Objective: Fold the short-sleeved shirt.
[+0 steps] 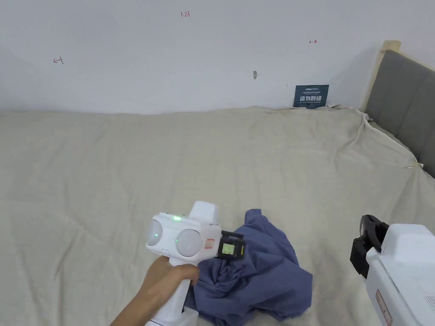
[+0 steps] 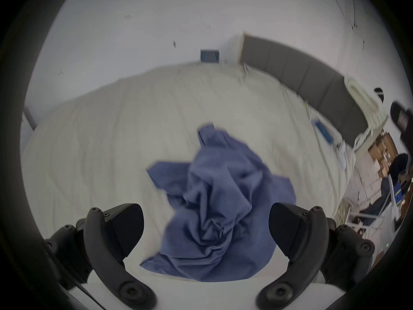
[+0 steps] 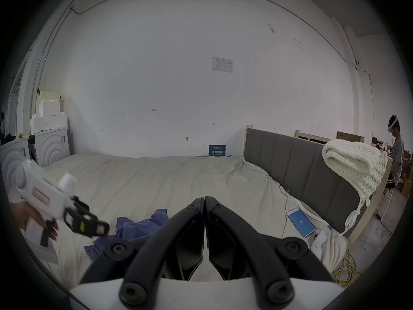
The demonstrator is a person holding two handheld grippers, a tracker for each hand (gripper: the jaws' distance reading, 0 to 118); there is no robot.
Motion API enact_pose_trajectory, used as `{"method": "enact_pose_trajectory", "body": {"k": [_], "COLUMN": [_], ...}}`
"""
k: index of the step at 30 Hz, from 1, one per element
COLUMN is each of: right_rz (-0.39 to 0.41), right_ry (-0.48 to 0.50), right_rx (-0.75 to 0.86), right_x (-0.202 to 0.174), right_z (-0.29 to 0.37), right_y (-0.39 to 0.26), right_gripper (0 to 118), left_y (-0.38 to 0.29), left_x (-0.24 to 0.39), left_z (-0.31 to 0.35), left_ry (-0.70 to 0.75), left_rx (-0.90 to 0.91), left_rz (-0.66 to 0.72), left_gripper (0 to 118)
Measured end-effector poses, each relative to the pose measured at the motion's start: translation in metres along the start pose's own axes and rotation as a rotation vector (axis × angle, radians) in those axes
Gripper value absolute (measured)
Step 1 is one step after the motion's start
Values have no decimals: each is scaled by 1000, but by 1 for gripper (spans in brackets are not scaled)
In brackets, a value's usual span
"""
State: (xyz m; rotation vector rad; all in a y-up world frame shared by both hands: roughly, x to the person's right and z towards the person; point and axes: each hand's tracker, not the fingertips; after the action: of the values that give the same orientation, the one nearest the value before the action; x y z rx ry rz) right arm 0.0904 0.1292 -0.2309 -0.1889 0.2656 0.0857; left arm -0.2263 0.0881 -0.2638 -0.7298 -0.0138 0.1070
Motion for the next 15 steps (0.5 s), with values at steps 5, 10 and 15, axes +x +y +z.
{"method": "enact_pose_trajectory", "body": {"k": [5,10,15], "right_rz": [3,5,10], "right_ry": [9,21,37], "right_rx": [23,35,42], "right_x": [-6,-11,-18], "right_z": [4,6,7], "right_y": [6,7,4], "right_gripper": [1,1,1], "left_y": [6,-13,-43], "left_x": [-23,-49,-65], "left_z": [63,95,116], "left_ry": [71,189,298], "left_rx": [254,419,533], "left_rz": [35,59,72], "left_gripper": [116,116,114]}}
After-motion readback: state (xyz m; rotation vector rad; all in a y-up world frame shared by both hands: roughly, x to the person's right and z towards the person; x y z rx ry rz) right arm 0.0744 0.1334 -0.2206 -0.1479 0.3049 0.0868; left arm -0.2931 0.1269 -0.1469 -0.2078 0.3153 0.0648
